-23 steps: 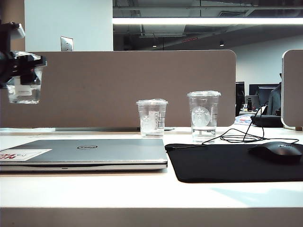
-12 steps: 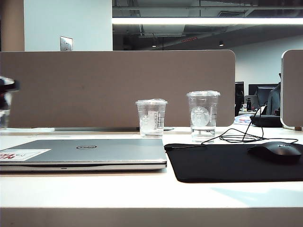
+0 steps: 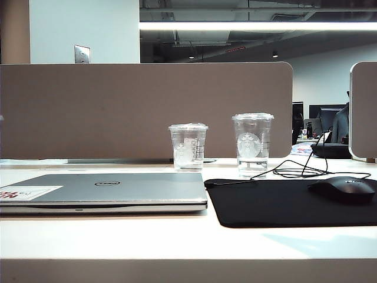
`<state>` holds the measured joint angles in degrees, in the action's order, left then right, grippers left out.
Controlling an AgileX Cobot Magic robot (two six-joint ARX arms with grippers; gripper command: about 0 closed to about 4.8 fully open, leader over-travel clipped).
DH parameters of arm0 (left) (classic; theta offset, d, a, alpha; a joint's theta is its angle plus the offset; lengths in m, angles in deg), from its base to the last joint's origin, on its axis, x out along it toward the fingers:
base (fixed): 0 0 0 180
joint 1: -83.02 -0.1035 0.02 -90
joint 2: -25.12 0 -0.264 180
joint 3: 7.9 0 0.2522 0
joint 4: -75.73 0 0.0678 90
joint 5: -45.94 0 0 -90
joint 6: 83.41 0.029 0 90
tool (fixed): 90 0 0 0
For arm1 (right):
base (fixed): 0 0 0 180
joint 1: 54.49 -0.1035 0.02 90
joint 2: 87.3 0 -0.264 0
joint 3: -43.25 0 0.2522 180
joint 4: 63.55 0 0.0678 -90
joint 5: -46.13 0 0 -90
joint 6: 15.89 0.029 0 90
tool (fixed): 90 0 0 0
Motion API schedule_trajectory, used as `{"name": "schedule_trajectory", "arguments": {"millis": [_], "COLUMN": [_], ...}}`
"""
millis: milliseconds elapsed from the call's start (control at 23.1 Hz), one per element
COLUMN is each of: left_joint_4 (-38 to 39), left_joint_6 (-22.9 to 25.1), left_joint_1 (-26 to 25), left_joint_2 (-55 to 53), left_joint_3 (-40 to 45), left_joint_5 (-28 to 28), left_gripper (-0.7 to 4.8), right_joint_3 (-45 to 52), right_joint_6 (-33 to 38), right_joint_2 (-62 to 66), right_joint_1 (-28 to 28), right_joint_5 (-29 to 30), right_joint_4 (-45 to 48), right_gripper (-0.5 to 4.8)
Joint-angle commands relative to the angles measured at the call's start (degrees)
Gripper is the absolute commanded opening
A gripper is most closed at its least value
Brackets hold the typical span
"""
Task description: Pick up the coffee cup on the left and place it on the left side of the laptop.
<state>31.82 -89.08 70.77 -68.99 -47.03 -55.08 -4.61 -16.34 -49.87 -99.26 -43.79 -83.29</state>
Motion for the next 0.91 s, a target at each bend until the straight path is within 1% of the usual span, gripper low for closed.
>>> {"name": "schedule_trajectory", "arguments": {"millis": [43, 173, 304, 434, 607, 737, 867, 911], "left_joint_4": [-2.71, -4.11, -6.67, -6.97, -7.02, -6.36, -4.63, -4.42], "left_joint_6": [2.14, 2.29, 2.27, 2.27, 2.29, 2.47, 2.25, 2.23], "left_joint_1": [0.13, 0.15, 0.15, 0.15, 0.15, 0.15, 0.15, 0.15], "left_joint_2": [-1.79, -3.82, -6.51, -8.74, -9.6, -9.6, -9.57, -9.57], "left_joint_3": [-0.2, -0.26, -0.37, -1.42, -2.38, -2.4, -2.4, -2.4], "left_joint_5": [-1.07, -3.26, -3.15, -3.19, -3.13, -1.79, -2.38, -3.06], "left_gripper": [1.72, 1.72, 1.72, 1.72, 1.74, 1.76, 1.91, 2.07], "right_joint_3": [-0.42, -0.39, -0.39, -0.42, -0.39, -0.39, -0.39, -0.42], "right_joint_6": [-0.04, -0.04, -0.02, -0.02, -0.02, -0.02, -0.02, -0.02], "right_joint_2": [-0.09, -0.04, -0.04, -0.04, -0.04, -0.04, -0.04, -0.04], "right_joint_1": [-0.02, -0.02, -0.04, -0.02, -0.04, -0.04, -0.04, -0.04], "right_joint_5": [0.09, 0.09, 0.11, 0.09, 0.09, 0.09, 0.09, 0.09], "right_joint_4": [0.98, 0.83, -0.13, -0.24, -0.24, -0.24, -0.24, -0.24], "right_gripper": [-0.05, -0.05, -0.05, -0.05, -0.05, -0.05, -0.05, -0.05]}}
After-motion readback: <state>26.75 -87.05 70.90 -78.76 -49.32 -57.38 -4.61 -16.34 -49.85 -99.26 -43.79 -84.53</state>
